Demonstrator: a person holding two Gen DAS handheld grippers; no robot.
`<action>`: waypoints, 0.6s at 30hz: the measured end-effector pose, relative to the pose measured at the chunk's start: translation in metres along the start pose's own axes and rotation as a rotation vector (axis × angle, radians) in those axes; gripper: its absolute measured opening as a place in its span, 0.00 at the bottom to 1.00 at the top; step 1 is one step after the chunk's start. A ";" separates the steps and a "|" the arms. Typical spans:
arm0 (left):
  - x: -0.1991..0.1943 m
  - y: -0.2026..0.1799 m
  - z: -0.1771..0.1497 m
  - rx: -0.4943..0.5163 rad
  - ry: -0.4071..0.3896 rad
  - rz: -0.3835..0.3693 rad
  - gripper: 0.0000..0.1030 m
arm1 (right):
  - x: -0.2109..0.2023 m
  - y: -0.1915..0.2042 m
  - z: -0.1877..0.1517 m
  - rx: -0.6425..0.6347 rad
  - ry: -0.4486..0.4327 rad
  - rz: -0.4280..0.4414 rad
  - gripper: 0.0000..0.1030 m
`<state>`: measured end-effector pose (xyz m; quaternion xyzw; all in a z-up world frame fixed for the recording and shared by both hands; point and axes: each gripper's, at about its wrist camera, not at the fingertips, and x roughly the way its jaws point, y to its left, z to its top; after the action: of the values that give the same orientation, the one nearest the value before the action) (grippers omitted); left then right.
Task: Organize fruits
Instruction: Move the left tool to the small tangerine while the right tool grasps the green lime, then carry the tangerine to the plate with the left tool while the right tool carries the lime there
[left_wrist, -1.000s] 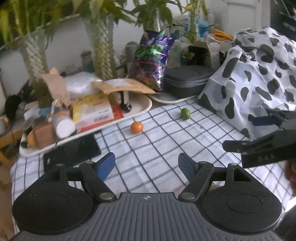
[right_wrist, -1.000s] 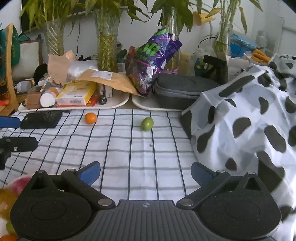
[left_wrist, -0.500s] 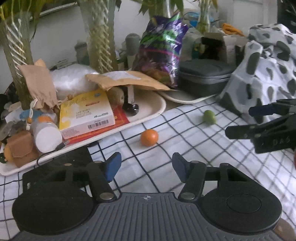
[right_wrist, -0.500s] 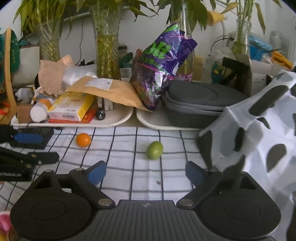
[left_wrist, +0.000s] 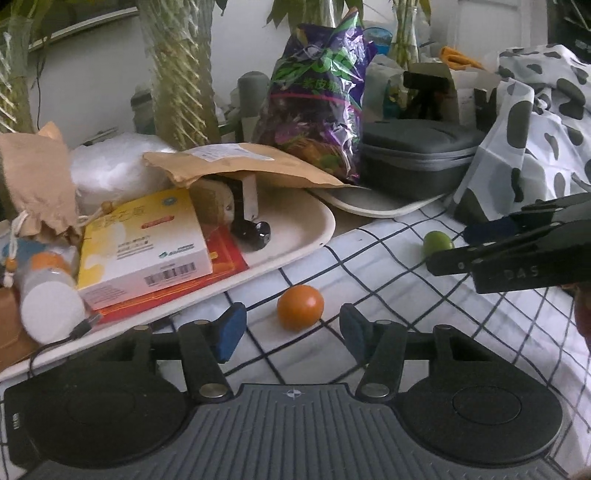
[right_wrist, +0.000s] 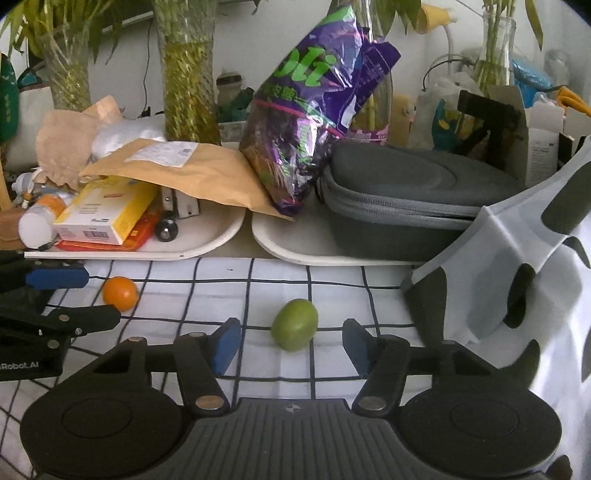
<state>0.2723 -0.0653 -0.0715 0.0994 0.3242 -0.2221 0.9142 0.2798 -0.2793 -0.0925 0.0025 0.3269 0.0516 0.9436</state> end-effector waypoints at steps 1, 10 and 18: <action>0.002 0.000 0.001 -0.001 -0.002 -0.002 0.53 | 0.002 -0.001 0.000 0.006 0.003 0.003 0.54; 0.022 -0.001 0.002 0.003 0.013 -0.020 0.29 | 0.018 -0.002 -0.002 0.002 0.001 -0.002 0.49; 0.015 -0.002 0.007 0.006 0.017 -0.021 0.28 | 0.011 -0.002 0.006 0.008 -0.016 -0.019 0.29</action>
<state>0.2858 -0.0746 -0.0758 0.1008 0.3323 -0.2318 0.9086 0.2924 -0.2803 -0.0950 0.0038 0.3196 0.0411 0.9467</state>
